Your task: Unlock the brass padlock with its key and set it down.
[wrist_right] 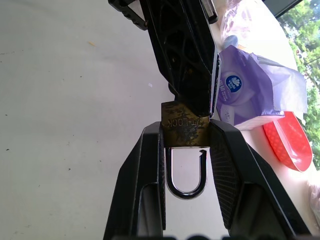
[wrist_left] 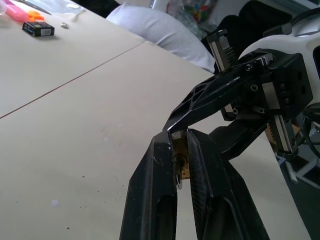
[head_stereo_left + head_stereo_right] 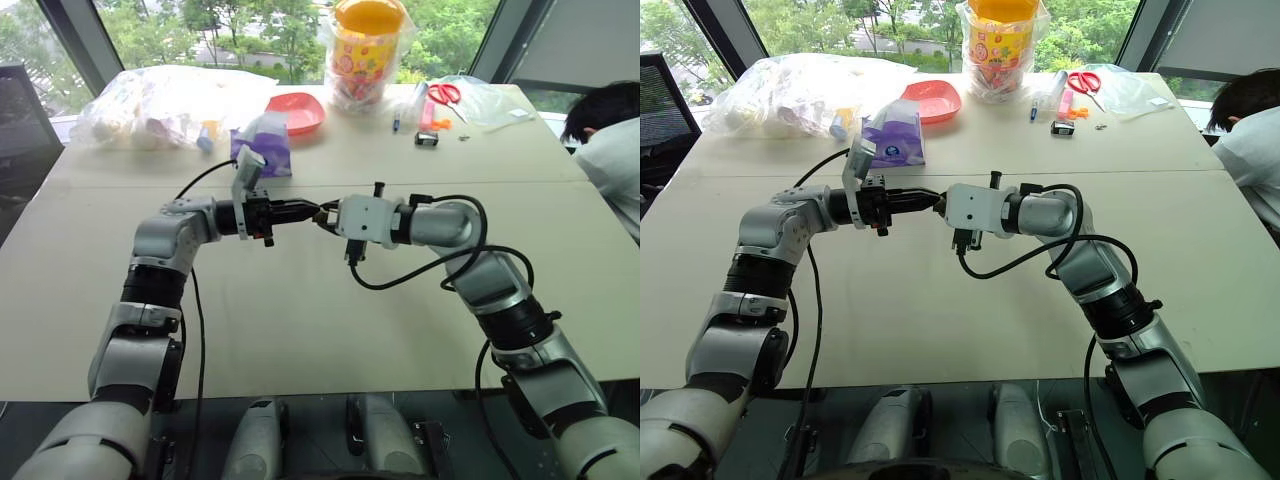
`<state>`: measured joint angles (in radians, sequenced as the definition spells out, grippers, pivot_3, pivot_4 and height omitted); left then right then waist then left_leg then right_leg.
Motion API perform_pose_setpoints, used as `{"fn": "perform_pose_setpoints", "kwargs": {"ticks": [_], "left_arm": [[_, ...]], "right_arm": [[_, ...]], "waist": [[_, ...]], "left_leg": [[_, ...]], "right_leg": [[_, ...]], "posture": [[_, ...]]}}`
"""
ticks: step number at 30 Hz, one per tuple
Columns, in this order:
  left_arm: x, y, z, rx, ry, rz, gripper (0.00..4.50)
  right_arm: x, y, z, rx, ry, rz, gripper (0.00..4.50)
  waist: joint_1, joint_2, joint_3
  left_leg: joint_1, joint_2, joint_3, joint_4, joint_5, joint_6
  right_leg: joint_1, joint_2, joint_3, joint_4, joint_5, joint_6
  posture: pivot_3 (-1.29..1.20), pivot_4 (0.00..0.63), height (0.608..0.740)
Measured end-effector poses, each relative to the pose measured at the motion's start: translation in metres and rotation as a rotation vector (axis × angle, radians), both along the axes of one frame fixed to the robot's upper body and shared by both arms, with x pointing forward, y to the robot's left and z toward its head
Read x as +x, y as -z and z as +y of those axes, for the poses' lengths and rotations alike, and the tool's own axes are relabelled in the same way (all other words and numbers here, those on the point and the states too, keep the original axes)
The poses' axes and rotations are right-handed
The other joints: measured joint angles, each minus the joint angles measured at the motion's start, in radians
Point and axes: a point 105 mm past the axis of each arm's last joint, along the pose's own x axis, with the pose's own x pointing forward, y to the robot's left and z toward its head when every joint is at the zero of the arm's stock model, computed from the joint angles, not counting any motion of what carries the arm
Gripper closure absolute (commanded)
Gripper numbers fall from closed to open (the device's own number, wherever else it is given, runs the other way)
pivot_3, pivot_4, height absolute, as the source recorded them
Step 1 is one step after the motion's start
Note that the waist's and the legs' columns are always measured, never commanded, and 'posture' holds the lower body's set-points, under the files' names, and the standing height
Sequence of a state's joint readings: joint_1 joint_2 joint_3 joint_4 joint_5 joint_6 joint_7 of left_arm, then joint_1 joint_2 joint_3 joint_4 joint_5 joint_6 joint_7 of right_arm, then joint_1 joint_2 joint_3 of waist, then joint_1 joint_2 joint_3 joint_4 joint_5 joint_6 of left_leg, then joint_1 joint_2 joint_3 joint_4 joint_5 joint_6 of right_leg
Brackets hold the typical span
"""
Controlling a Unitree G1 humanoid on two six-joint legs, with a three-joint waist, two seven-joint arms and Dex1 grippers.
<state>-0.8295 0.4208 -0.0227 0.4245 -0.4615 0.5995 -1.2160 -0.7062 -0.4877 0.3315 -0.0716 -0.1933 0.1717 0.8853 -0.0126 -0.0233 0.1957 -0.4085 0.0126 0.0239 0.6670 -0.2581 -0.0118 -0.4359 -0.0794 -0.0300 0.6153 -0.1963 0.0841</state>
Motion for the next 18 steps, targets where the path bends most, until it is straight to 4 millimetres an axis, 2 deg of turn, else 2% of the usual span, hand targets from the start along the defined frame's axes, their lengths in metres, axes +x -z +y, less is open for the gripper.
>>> {"fn": "perform_pose_setpoints", "kwargs": {"ticks": [5,7,8,12,17,18], "left_arm": [[-0.0002,0.0005,0.0012,0.007,0.001,0.001,4.49],[-0.0005,0.0004,0.0016,0.006,0.002,0.004,3.61],[-0.0012,0.0012,0.0020,0.009,0.007,0.012,3.38],[-0.0020,0.0036,0.0003,0.017,0.015,0.026,1.76],[-0.0016,0.0045,0.0005,0.026,0.011,0.024,1.76],[-0.0016,0.0045,0.0005,0.026,0.011,0.024,1.99]], "right_arm": [[-0.0004,0.0003,0.0009,0.000,-0.002,0.001,3.80],[-0.0006,0.0005,0.0013,0.000,-0.004,0.002,3.80],[-0.0011,0.0002,0.0024,0.003,-0.008,0.002,3.80],[-0.0032,-0.0020,0.0061,0.013,-0.022,-0.007,3.80],[-0.0032,-0.0020,0.0061,0.013,-0.022,-0.007,3.80],[-0.0032,-0.0020,0.0061,0.013,-0.022,-0.007,3.80]], "waist": [[0.000,0.000,0.000],[0.000,0.000,0.000],[0.000,0.000,0.000],[0.000,0.000,0.000],[0.000,0.000,0.000],[0.000,0.000,0.000]], "left_leg": [[0.000,0.000,0.000,0.000,0.000,0.000],[0.000,0.000,0.000,0.000,0.000,0.000],[0.000,0.000,0.000,0.000,0.000,0.000],[0.000,0.000,0.000,0.000,0.000,0.000],[0.000,0.000,0.000,0.000,0.000,0.000],[0.000,0.000,0.000,0.000,0.000,0.000]], "right_leg": [[0.000,0.000,0.000,0.000,0.000,0.000],[0.000,0.000,0.000,0.000,0.000,0.000],[0.000,0.000,0.000,0.000,0.000,0.000],[0.000,0.000,0.000,0.000,0.000,0.000],[0.000,0.000,0.000,0.000,0.000,0.000],[0.000,0.000,0.000,0.000,0.000,0.000]], "posture": [[0.00,0.150,0.740],[0.00,0.150,0.740],[0.00,0.150,0.740],[0.00,0.150,0.740],[0.00,0.150,0.740],[0.00,0.150,0.740]]}}
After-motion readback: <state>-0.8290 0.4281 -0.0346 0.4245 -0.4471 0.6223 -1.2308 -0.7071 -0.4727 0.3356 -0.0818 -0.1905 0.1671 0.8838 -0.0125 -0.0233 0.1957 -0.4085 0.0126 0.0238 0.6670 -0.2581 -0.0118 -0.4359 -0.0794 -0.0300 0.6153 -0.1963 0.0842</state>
